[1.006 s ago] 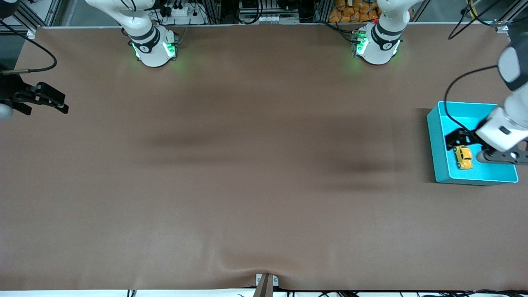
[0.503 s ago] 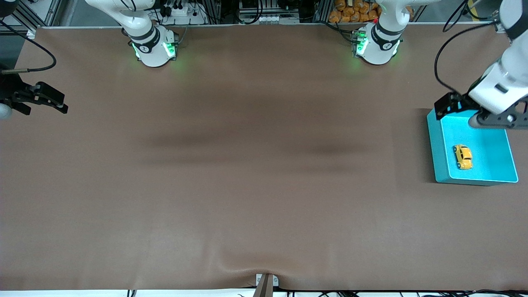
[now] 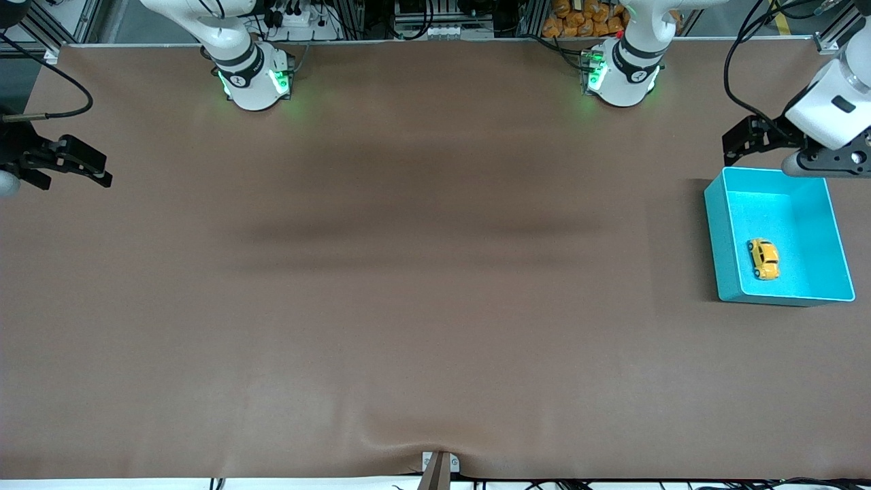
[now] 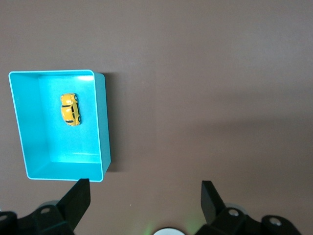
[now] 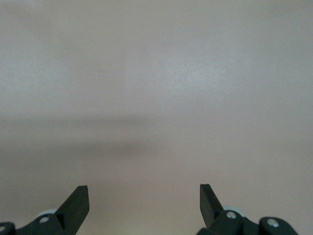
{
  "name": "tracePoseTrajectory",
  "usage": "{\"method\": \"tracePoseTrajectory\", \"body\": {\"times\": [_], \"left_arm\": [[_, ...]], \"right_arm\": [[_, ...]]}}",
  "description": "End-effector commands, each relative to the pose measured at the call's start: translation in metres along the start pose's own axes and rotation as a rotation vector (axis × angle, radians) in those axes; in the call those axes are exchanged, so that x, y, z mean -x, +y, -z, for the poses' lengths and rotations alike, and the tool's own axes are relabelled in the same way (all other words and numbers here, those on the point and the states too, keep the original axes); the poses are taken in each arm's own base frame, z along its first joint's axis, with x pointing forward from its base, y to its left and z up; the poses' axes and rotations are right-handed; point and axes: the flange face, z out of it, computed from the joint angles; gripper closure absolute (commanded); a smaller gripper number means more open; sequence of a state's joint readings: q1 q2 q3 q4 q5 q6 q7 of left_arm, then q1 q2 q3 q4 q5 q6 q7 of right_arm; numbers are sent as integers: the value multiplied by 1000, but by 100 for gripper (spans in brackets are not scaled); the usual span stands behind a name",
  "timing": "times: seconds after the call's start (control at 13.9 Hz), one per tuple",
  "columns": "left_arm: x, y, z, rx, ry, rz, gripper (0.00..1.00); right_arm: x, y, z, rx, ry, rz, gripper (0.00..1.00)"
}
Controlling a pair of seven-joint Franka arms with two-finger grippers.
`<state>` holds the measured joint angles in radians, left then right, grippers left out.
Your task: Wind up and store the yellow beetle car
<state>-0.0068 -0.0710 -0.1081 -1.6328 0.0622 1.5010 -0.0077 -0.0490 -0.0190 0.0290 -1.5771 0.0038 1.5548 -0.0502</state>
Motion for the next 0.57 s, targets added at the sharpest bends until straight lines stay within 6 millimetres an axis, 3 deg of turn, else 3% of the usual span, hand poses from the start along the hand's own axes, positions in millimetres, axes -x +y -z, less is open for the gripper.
{"method": "tracePoseTrajectory", "body": {"times": [0.0,0.14,0.29,0.5], "left_arm": [[7,2,18,25,4,-26,0],[8,3,23,60,12,-24,0],[8,0,40,95,50,-15,0],[7,-1,41,111,52,-5,0]], "right_arm": [[0,1,5,10,1,-11,0],[-1,0,5,10,0,-9,0],[-1,0,5,12,1,-6,0],[-2,2,2,10,-3,-10,0]]}}
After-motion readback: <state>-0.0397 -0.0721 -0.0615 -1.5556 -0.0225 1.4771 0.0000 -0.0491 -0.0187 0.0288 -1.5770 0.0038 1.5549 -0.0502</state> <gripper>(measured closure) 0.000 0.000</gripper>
